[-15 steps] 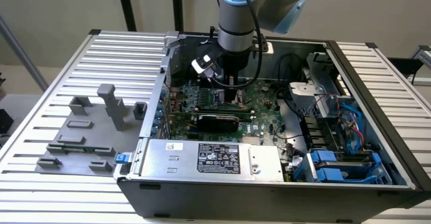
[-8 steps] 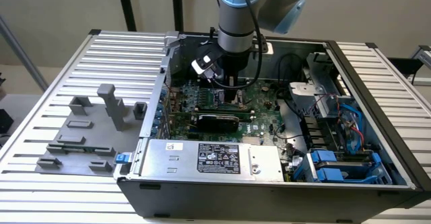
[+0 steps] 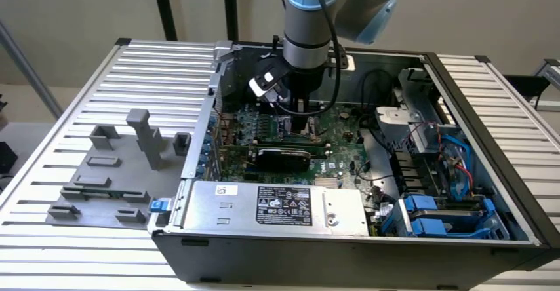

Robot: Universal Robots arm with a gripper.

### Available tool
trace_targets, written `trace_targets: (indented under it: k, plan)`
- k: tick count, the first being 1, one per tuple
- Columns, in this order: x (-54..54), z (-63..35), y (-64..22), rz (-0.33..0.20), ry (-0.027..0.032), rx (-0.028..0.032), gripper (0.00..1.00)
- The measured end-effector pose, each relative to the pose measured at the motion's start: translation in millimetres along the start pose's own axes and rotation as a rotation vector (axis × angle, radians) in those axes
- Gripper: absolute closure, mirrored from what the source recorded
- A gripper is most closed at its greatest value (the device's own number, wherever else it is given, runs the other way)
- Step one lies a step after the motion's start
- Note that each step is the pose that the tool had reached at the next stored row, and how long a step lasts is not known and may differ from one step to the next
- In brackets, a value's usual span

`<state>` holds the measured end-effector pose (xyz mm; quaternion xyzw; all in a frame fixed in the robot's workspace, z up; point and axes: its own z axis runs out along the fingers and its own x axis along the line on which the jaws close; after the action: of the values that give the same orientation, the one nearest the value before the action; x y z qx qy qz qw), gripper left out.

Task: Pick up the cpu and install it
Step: 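Place the cpu into insertion slot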

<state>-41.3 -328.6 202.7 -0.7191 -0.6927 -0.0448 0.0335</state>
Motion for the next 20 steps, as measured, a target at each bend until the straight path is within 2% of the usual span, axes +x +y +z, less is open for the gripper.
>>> trace_targets:
  k: [6,10,20]
  plan:
    - [0.0,0.3,0.0,0.000,0.0060,0.0002,0.38]
    - [-0.1,0.2,0.0,-0.001,0.0062,0.0005,0.38]
    - [0.1,-5.1,0.1,0.000,0.0059,0.0055,0.38]
